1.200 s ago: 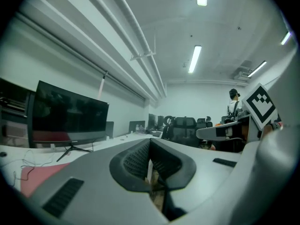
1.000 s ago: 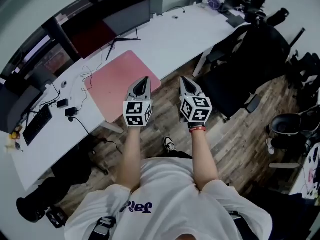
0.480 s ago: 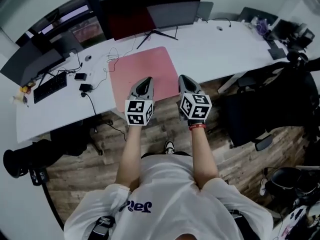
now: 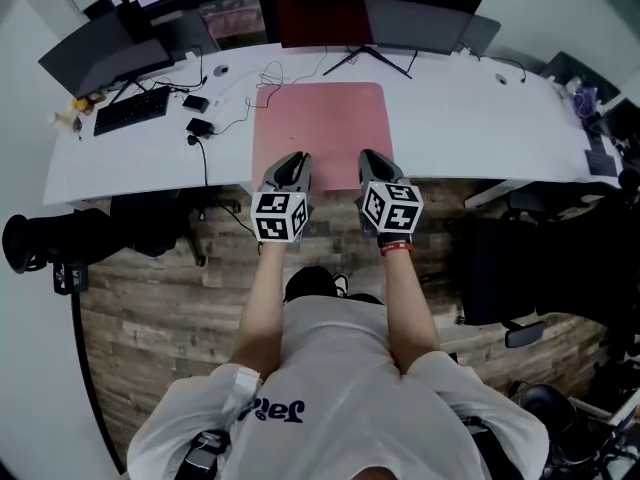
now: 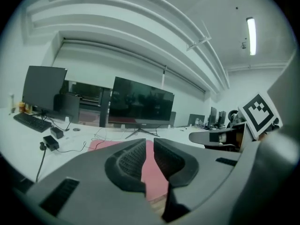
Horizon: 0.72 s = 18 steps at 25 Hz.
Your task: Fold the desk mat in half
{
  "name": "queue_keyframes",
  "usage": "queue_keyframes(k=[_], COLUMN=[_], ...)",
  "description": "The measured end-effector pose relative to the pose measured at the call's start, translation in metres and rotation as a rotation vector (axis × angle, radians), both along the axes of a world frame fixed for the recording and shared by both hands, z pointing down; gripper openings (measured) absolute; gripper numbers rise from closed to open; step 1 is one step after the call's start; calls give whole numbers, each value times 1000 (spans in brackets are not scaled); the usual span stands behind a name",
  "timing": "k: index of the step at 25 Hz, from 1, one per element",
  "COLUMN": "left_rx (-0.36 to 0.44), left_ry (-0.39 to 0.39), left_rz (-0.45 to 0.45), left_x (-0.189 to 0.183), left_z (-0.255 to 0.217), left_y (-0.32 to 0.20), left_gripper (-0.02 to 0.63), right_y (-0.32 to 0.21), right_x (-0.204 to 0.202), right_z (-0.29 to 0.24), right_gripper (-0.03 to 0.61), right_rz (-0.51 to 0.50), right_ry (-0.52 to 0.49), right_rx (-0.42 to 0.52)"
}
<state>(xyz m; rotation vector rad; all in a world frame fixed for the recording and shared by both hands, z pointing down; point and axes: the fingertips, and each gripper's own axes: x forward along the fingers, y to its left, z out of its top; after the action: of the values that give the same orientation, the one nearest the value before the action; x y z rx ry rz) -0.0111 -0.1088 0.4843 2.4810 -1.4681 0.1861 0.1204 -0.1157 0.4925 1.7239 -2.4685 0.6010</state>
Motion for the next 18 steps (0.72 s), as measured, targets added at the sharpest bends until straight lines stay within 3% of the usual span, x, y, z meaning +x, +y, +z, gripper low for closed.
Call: queue_keyframes(k=[7,18], left_rx=[-118,-243], left_ry=[39,56], left_rz=[-54,-50], left_x=[1,15], left_z=[48,98], left_y=[12,16], left_gripper=[98,124], right_y=[8,12], right_x=[-13,-15], right_z=[49,104], right_gripper=[48,70], right_rz=[-84,-108], right_ry=[5,-61], right_rx=[-84,-198])
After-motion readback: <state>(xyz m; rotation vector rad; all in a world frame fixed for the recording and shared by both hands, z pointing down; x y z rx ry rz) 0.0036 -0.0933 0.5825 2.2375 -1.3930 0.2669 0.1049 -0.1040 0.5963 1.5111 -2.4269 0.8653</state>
